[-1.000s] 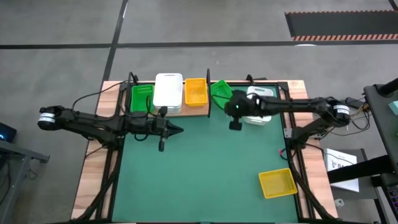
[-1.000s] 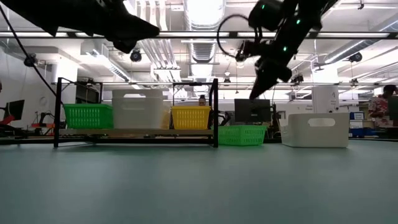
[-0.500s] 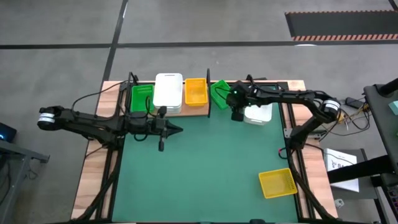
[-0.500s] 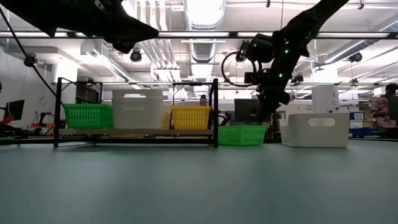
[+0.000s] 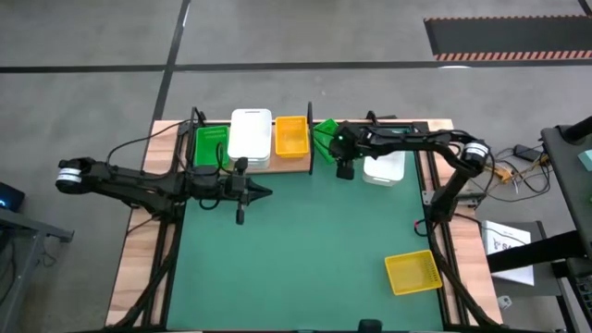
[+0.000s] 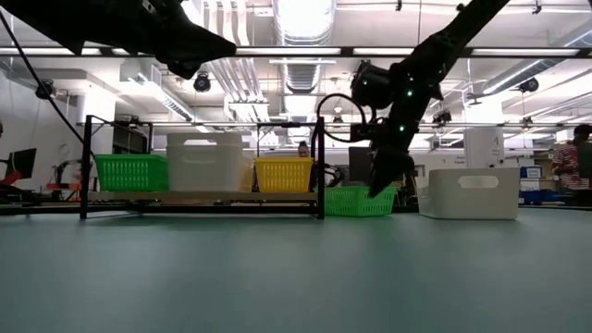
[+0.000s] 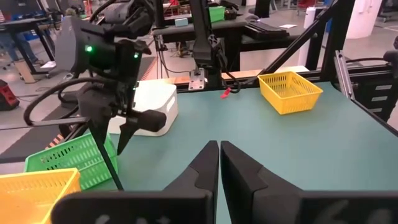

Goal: Stack baskets on shelf by color
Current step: Stack the green bin on the top of the green bin on the shelf

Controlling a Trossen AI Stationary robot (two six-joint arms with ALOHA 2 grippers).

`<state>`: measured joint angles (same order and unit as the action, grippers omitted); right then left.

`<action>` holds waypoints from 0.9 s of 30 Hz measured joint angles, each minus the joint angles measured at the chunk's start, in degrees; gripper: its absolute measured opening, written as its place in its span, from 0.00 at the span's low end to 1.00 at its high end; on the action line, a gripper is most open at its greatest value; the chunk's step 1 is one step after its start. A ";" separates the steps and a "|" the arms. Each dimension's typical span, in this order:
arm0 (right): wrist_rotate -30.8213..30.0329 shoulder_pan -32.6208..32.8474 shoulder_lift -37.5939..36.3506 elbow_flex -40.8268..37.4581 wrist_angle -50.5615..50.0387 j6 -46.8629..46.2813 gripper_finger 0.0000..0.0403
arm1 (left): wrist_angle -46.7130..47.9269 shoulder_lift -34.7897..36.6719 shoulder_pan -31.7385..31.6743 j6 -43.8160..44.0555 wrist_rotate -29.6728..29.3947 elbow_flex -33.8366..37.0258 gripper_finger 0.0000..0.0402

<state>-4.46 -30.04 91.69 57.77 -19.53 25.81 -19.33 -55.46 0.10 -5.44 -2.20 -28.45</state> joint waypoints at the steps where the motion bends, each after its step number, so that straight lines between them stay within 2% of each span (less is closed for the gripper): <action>1: 0.03 0.00 0.63 0.68 -0.67 0.26 0.43 | 0.00 0.00 0.00 0.01 0.00 0.00 0.00; 7: 3.02 0.04 3.96 5.61 -7.31 0.37 0.28 | -0.22 0.00 0.00 0.01 0.00 0.02 0.00; 15: 14.75 2.30 4.90 11.79 -18.00 -1.66 0.04 | -3.05 0.00 0.00 0.03 0.00 0.07 0.00; 18: 16.03 5.14 3.60 12.27 -21.09 -3.34 0.03 | -2.99 0.00 0.00 0.01 0.00 0.07 0.00; 22: 20.87 10.36 2.35 12.27 -25.12 -7.40 0.03 | -2.99 0.00 0.00 0.05 0.00 0.07 0.00; 27: 21.36 20.42 2.17 12.22 -23.27 -12.42 0.03 | -2.95 0.00 0.00 0.50 0.00 0.07 0.00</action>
<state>16.90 -9.62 93.86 70.00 -42.80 13.38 -22.28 -55.46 0.10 -4.93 -2.20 -28.38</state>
